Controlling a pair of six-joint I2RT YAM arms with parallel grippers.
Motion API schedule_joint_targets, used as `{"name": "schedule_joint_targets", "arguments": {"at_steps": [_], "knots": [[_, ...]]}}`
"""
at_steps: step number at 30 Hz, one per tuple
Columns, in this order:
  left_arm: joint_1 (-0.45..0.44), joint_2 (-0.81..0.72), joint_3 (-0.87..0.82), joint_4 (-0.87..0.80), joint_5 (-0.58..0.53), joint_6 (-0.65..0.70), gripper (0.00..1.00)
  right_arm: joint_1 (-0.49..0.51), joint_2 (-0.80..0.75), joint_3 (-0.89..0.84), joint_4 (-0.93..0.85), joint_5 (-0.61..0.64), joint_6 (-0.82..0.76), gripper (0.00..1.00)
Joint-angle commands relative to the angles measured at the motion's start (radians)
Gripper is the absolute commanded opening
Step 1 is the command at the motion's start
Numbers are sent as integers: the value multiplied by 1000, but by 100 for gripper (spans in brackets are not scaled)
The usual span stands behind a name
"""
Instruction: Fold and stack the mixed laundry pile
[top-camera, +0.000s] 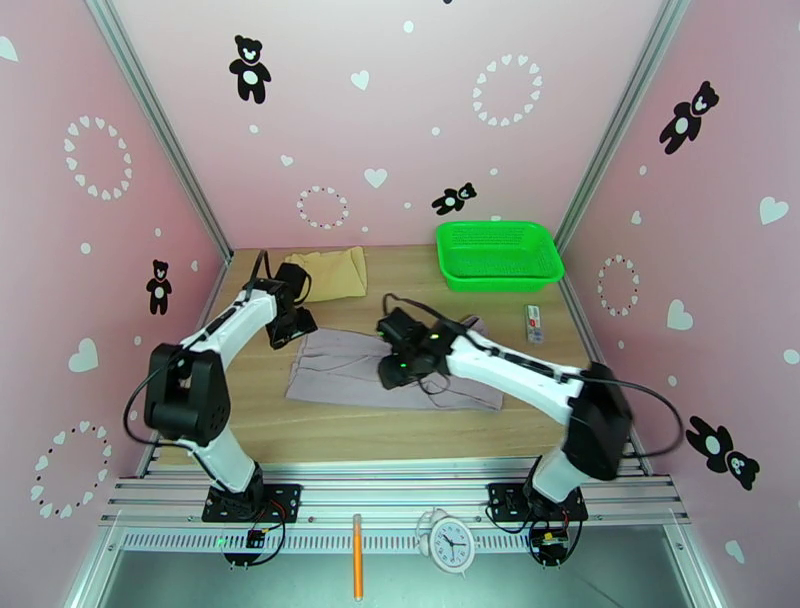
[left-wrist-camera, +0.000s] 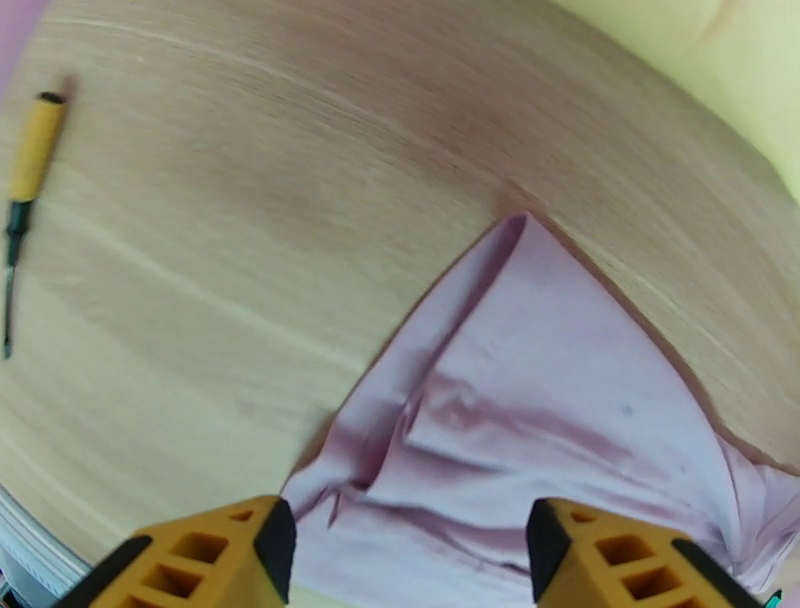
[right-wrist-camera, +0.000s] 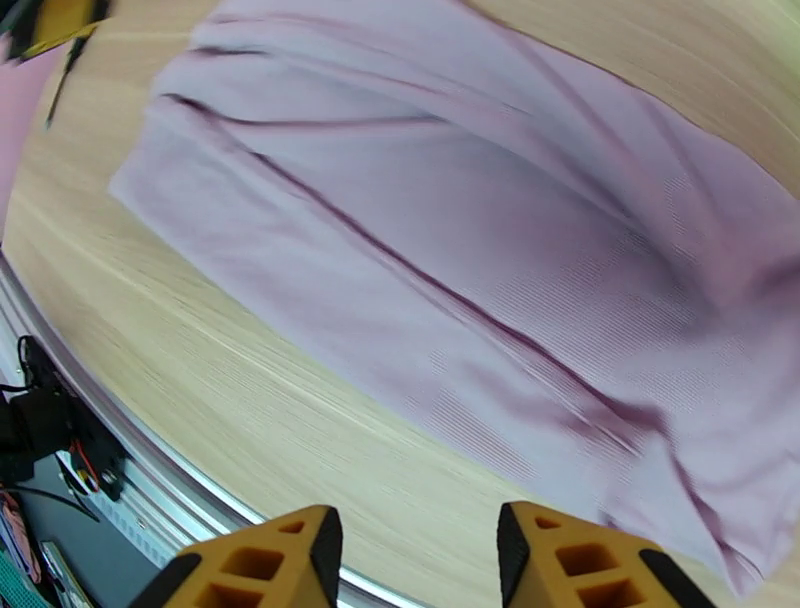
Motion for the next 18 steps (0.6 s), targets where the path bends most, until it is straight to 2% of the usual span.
{"name": "schedule_joint_targets", "arguments": {"at_steps": [1,6,12,15,18], "knots": [[2,65,68,61,59,45,67,47,131,125,61,-46,47,50],[11,159,114,81,56,48,68,107,330,306,117,-128,112,60],[13,224,128,102,54,51,66,129,464,425,156,-138,186,62],[13,246,136,103,43,60,60,132,519,485,144,-140,207,62],[14,261,140,100,44,70,45,134,529,489,125,-118,218,62]]}}
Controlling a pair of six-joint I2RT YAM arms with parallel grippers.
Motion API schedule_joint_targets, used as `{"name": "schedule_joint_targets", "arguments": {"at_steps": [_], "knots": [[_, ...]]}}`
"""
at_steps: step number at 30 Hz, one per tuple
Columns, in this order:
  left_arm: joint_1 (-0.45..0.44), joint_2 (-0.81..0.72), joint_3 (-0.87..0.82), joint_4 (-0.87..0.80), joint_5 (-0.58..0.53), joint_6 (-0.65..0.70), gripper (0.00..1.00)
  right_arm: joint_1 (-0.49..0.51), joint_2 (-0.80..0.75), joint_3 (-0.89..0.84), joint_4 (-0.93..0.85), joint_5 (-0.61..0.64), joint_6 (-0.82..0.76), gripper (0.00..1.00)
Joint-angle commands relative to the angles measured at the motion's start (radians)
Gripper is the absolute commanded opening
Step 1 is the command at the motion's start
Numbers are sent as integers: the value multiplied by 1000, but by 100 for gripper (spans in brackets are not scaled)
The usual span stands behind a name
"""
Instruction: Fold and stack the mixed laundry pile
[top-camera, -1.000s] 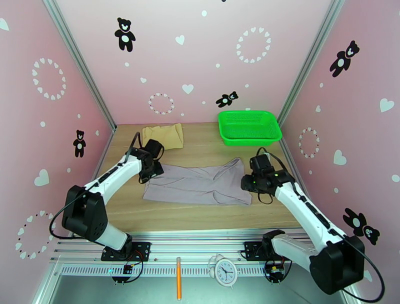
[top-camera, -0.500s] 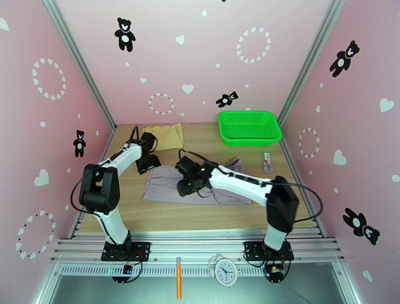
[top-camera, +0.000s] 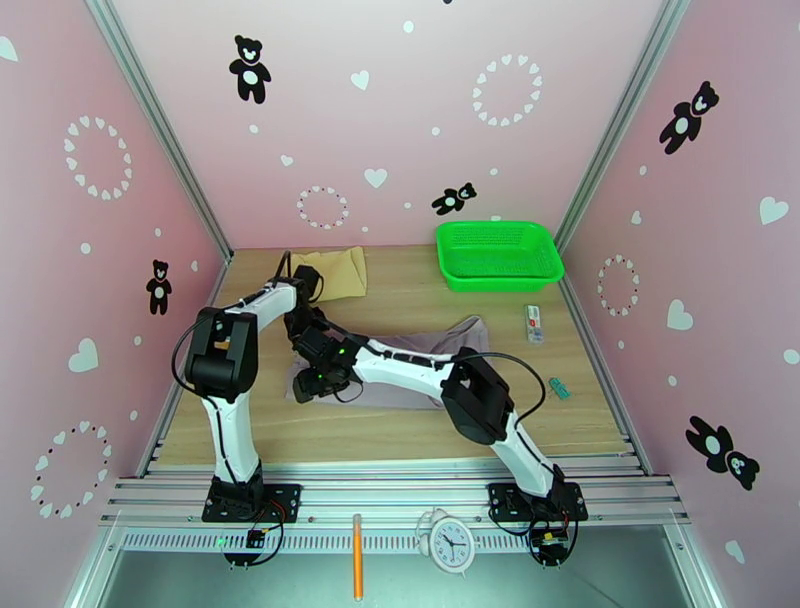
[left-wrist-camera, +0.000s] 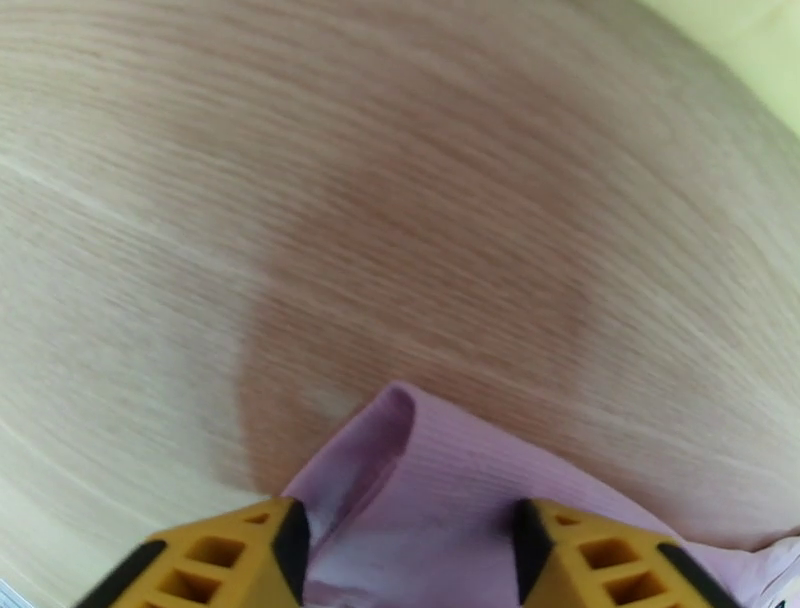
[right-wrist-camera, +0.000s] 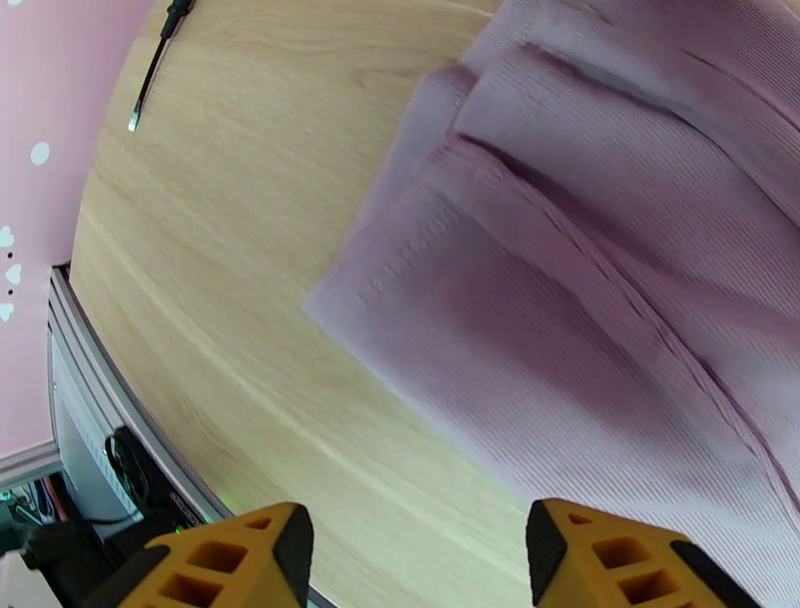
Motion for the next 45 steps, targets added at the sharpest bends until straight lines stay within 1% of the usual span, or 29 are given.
{"name": "schedule_joint_targets", "arguments": {"at_steps": [1,3,5,6,7,8,9,12,14,17,19,21,24,26,28,31,35,39,43,45], "knots": [[10,19,21,12,2,17,44,3,10,23,-35,28,30,62],[10,17,16,17,4,21,35,3,-41,-23,-67,93,13,63],[10,19,18,15,3,30,23,-6,-134,-115,-88,174,3,64],[10,21,19,12,2,33,17,-15,-184,-171,-90,209,8,66],[10,21,20,9,-1,38,8,-31,-248,-243,-84,241,13,67],[10,20,18,5,-3,42,1,-53,-310,-310,-82,263,15,68],[10,17,15,2,-7,46,0,-75,-358,-362,-93,277,17,69],[10,-8,-16,7,-22,46,0,-174,-495,-504,-130,310,0,69],[10,-34,-49,14,-29,39,0,-268,-563,-577,-145,302,-37,69],[10,-70,-98,25,-37,26,0,-403,-596,-624,-169,292,-104,67],[10,-82,-119,33,-37,21,0,-437,-597,-611,-170,261,-146,66],[10,-87,-126,39,-38,18,0,-405,-591,-579,-156,227,-159,66],[10,-76,-106,40,-35,21,0,-298,-532,-500,-150,203,-160,66],[10,-61,-76,26,-35,27,0,-218,-471,-434,-152,208,-144,67],[10,-55,-51,20,-35,34,0,-157,-409,-379,-144,209,-121,67],[11,-46,-3,2,-33,52,0,-78,-300,-288,-116,178,-80,67],[16,-35,49,-16,-14,75,0,16,-115,-66,-142,141,-47,67],[21,-37,46,-1,23,81,0,55,39,125,-145,118,13,67],[26,-35,37,8,43,83,0,57,101,177,-78,126,122,67],[26,-40,28,16,49,79,0,57,131,212,-81,138,164,67]]}}
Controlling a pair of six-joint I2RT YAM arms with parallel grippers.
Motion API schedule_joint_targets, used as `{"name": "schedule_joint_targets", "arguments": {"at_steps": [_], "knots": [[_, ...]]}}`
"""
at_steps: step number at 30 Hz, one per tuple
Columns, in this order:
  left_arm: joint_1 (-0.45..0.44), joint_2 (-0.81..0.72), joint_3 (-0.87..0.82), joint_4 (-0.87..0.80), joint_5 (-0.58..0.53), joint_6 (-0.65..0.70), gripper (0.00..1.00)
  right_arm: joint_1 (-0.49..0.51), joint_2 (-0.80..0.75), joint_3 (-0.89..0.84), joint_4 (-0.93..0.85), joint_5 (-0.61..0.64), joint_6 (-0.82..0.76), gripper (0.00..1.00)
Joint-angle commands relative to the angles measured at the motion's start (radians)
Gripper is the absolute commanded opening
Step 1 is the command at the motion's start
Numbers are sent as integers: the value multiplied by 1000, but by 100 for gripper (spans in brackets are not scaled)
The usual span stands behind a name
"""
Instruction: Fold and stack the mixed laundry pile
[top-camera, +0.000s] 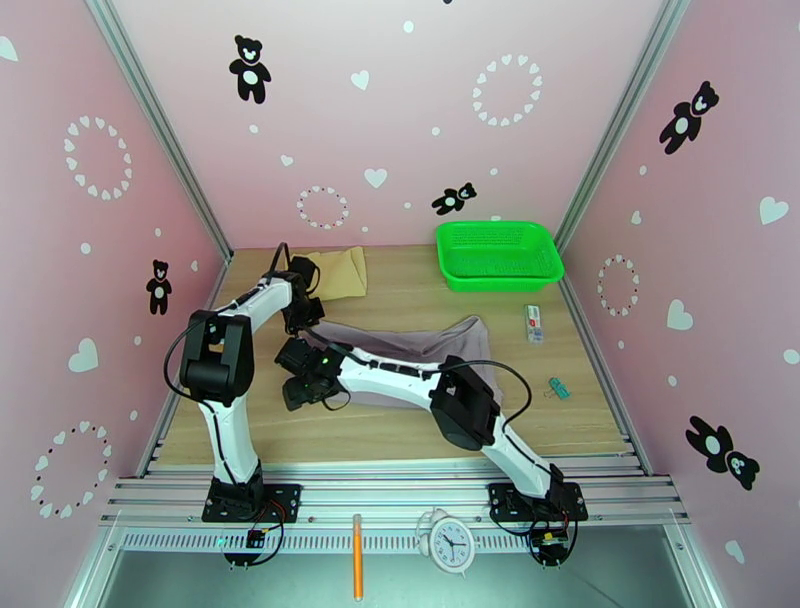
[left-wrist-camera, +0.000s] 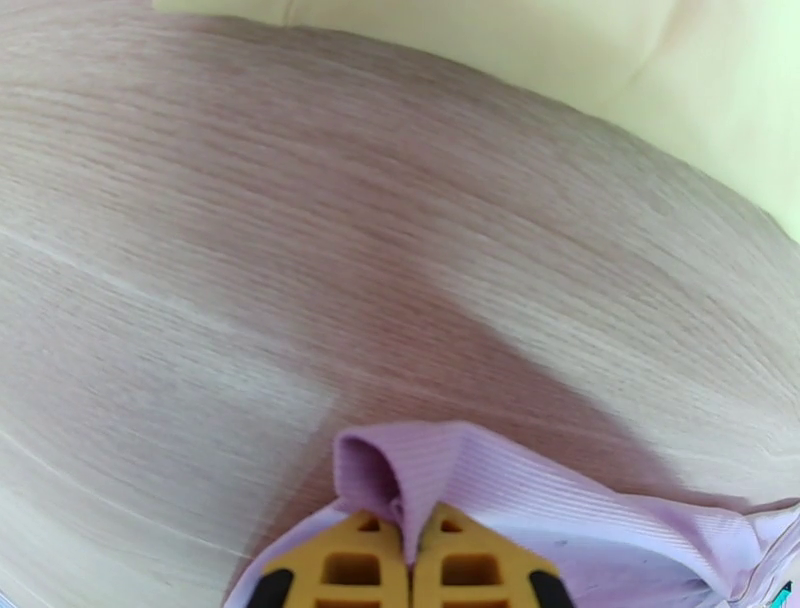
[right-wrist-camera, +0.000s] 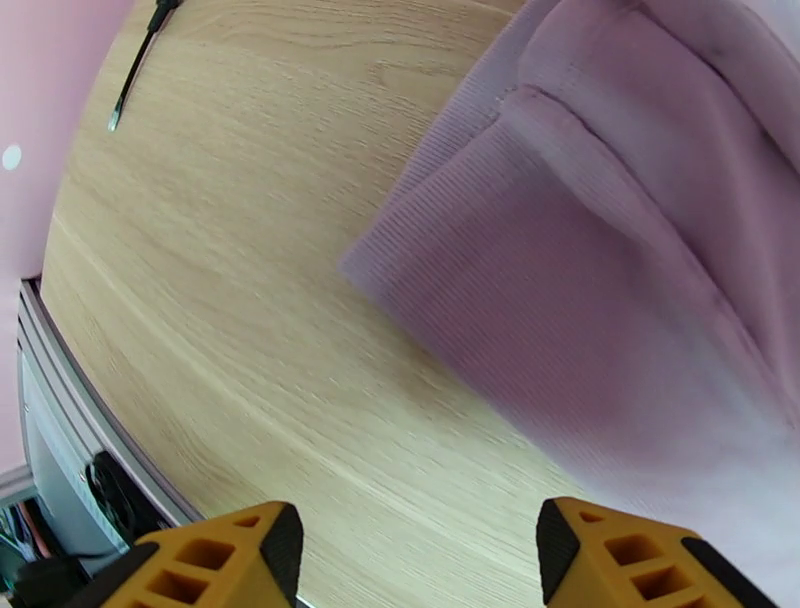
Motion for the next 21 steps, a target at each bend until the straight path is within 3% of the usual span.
{"name": "schedule_joint_targets", "arguments": {"at_steps": [1,21], "knots": [[11,8,-9,3,32,11,0,-9,57,81,3,18,113,67],[13,5,-41,18,95,8,0,-21,328,371,-138,23,264,59]]}}
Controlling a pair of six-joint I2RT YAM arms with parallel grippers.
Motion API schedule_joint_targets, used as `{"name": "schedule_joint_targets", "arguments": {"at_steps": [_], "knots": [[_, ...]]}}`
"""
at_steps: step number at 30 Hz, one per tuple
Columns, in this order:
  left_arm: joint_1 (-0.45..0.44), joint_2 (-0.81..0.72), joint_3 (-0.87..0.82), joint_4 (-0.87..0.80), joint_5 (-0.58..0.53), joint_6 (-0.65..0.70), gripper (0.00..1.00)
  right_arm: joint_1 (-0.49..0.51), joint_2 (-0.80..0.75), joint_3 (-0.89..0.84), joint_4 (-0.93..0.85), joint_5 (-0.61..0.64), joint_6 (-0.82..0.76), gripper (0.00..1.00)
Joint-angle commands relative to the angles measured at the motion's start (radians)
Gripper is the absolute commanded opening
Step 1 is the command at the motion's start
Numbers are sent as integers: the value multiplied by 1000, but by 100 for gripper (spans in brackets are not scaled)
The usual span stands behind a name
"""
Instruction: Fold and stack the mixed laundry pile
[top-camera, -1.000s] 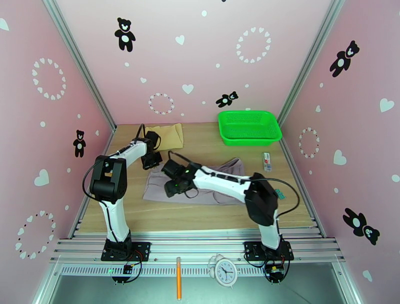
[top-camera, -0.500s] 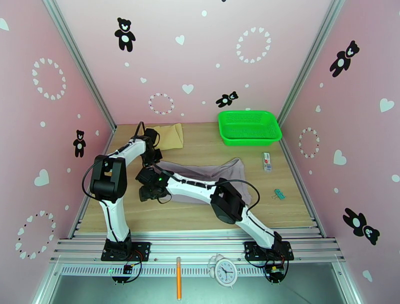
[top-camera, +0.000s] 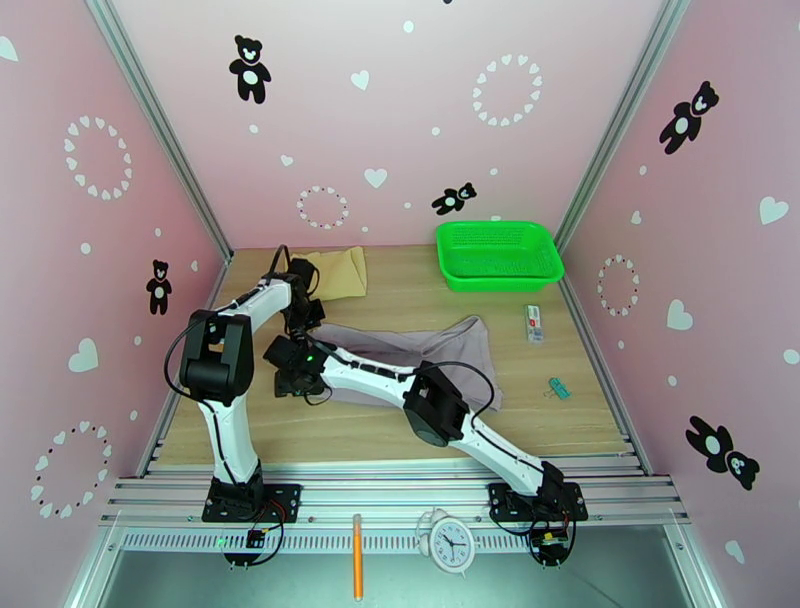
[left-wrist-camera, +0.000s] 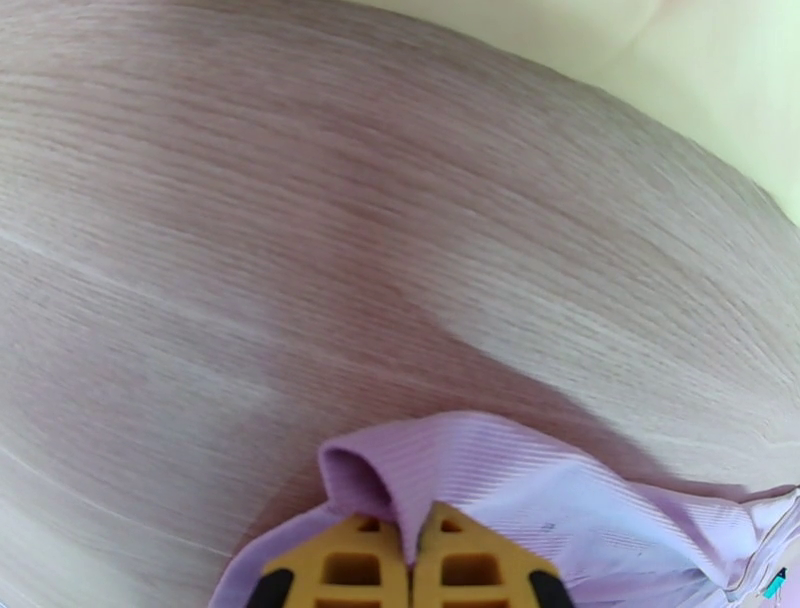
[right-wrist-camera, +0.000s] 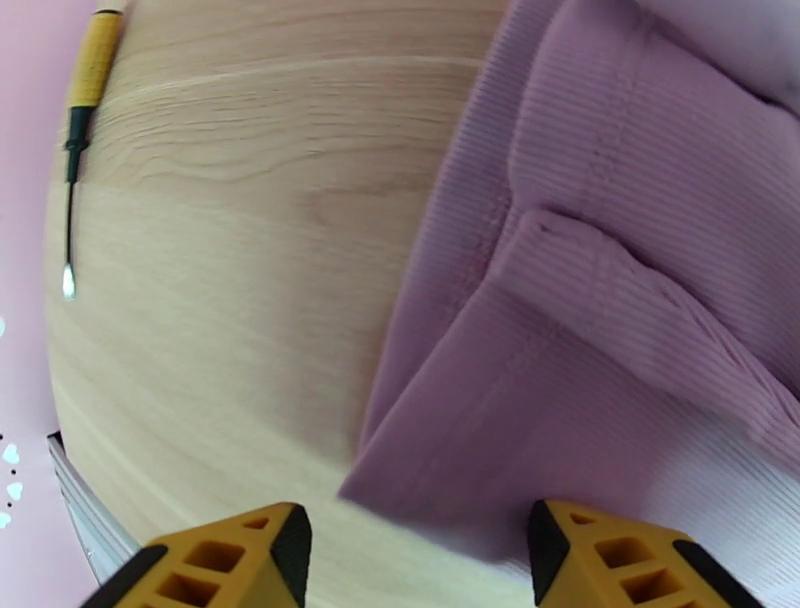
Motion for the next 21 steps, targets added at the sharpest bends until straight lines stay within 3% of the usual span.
{"name": "schedule_joint_targets", "arguments": {"at_steps": [1,11,21], "knots": [[9,3,-23,10,43,8,0,-7,70,24,-65,-5,53,58],[10,-17,-41,12,67,3,0,-13,125,31,-197,32,115,41],[10,-57,-81,17,98,-5,0,7,222,68,-375,13,118,44]]}}
